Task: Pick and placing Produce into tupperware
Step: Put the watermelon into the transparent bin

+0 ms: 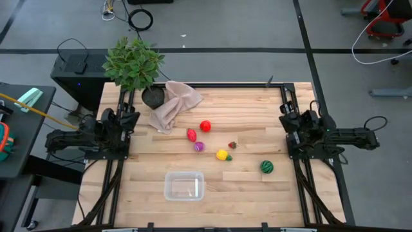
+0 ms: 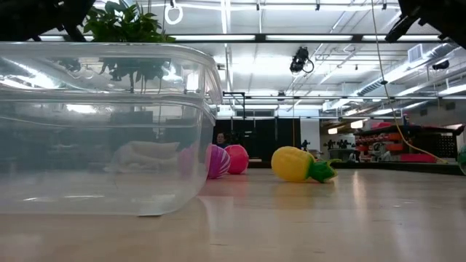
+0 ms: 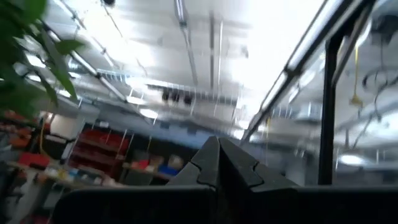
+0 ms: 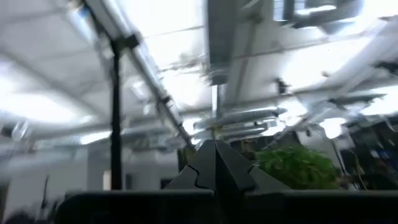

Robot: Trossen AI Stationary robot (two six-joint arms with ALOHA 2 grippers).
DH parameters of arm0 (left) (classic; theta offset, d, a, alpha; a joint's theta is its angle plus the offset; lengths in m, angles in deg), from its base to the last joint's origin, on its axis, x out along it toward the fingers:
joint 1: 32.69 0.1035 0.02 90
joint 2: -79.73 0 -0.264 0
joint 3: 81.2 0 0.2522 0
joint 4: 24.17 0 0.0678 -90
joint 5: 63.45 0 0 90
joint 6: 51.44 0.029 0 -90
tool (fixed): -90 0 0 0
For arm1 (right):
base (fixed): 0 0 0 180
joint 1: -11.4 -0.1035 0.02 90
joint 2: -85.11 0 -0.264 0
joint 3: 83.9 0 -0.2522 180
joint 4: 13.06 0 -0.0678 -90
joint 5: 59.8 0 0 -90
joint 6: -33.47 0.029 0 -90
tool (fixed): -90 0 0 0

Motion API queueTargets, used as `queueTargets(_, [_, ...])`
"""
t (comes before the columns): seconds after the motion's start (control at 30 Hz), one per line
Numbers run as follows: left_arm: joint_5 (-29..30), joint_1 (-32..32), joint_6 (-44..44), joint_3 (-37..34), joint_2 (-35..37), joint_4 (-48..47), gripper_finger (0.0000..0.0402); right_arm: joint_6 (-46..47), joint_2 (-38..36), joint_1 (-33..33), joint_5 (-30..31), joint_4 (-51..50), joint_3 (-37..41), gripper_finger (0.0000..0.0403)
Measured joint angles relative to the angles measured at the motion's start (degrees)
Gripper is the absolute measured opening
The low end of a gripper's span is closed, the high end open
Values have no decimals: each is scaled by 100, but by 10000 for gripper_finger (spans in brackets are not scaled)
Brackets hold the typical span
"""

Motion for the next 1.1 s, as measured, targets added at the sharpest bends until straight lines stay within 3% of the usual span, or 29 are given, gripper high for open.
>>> queueTargets(0.1, [138, 1, -345, 13, 0, 287, 18, 515, 0, 0, 766, 21, -225, 5])
queueTargets(0.27, [215, 0, -594, 431, -199, 243, 17, 315, 208, 1, 1593, 12, -774, 5])
queueTargets(0.47, [217, 2, -257, 1367, -1061, -110, 28, 624, 997, 0, 1753, -338, -1847, 5])
queueTargets(0.73, [131, 0, -73, 3052, -2550, -1338, 103, 791, 2173, 0, 1366, -2760, -3777, 32])
queueTargets(0.87, [-189, -17, 110, 3969, -3220, -2130, 144, 785, 2672, 0, 1048, -4023, -4840, 53])
queueTargets(1.1, [-198, -273, 777, 5698, -4437, -3786, 183, 613, 3466, 7, 1106, -6670, -6665, 101])
